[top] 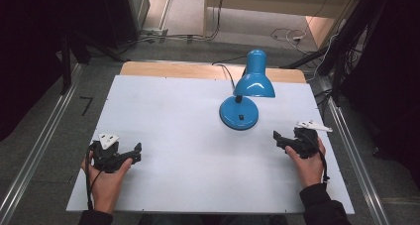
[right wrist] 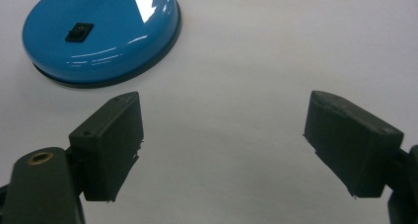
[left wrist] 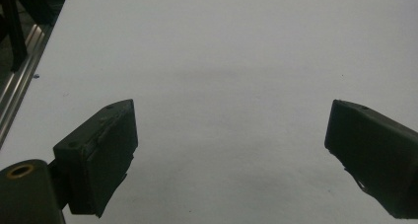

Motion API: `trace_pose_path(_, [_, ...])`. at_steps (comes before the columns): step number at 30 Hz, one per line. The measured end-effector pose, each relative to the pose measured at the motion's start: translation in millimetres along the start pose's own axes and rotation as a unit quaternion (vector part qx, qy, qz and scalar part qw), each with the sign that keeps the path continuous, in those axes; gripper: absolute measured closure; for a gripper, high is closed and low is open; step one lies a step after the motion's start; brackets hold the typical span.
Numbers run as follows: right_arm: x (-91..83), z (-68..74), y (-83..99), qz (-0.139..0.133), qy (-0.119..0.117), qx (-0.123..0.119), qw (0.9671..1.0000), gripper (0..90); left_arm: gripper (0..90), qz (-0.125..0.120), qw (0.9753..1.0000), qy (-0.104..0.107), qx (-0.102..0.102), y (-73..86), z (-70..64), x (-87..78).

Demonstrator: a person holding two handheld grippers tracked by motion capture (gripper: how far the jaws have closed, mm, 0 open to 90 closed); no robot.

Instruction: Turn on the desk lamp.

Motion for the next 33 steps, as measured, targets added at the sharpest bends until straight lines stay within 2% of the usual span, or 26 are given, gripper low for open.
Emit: trace_pose_path(33, [15.2,20.7,-24.3,-0.003,-0.009,-0.012,0.9999,14.2,6.6,0.0,1.0,0.0,-0.001,0.0,0.3,0.2])
Point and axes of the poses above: each handheld gripper's, and its own axes: x roughly forward along the jaws, y roughly out of its underside, z roughly to its left, the point moved 3 cm from there along x, roughly forward along the jaws, and after that the axes turned 13 degrees about z, right-handed, at the moved point
